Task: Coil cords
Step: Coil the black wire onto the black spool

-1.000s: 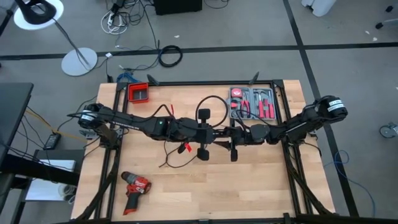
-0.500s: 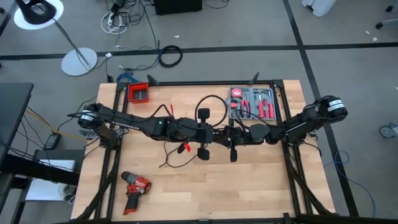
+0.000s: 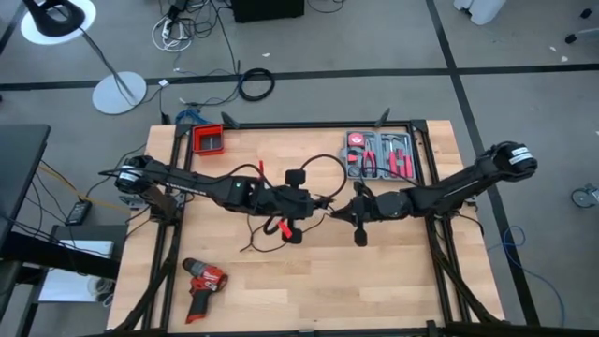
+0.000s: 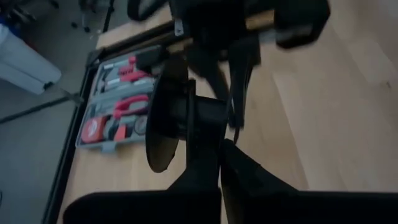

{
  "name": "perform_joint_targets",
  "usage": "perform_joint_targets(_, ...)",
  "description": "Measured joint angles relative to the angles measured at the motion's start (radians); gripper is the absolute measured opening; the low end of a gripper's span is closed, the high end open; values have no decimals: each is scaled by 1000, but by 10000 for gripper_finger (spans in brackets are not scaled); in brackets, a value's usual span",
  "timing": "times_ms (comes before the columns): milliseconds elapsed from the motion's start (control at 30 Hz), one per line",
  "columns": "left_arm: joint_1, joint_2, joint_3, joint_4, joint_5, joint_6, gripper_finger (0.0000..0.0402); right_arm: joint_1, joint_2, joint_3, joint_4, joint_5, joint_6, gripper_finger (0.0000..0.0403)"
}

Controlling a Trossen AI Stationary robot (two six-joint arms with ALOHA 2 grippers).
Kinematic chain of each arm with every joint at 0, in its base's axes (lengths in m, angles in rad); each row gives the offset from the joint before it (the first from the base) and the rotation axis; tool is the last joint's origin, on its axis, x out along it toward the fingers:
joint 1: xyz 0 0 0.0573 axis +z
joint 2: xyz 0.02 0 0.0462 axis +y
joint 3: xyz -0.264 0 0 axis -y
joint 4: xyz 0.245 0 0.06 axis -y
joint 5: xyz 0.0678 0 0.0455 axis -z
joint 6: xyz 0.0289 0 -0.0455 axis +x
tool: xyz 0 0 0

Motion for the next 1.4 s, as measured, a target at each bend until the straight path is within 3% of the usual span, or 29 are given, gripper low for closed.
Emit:
perform_joint_targets(267,4,0,0,-42,-6,-3,0,46,-103,19,-104,-8,0,3)
perform_joint_targets(600,21,0,-14,-44,90,-53,0,71,-127,292,-577,-43,-112,3)
perform_joint_targets(767,22,0,-81,44,206,-110,0,68,-127,365,-621,-100,-140,3)
perform_joint_targets(1067,22,1,-191,258,381,-144,0,69,-126,374,-623,-144,-206,4)
perform_joint_targets(1233,23,1,-201,313,437,-150,0,62,-128,376,-596,-149,-259,4)
perform_joint_targets(1400,23,1,-201,283,441,-155,0,43,-135,428,-716,-199,-214,4)
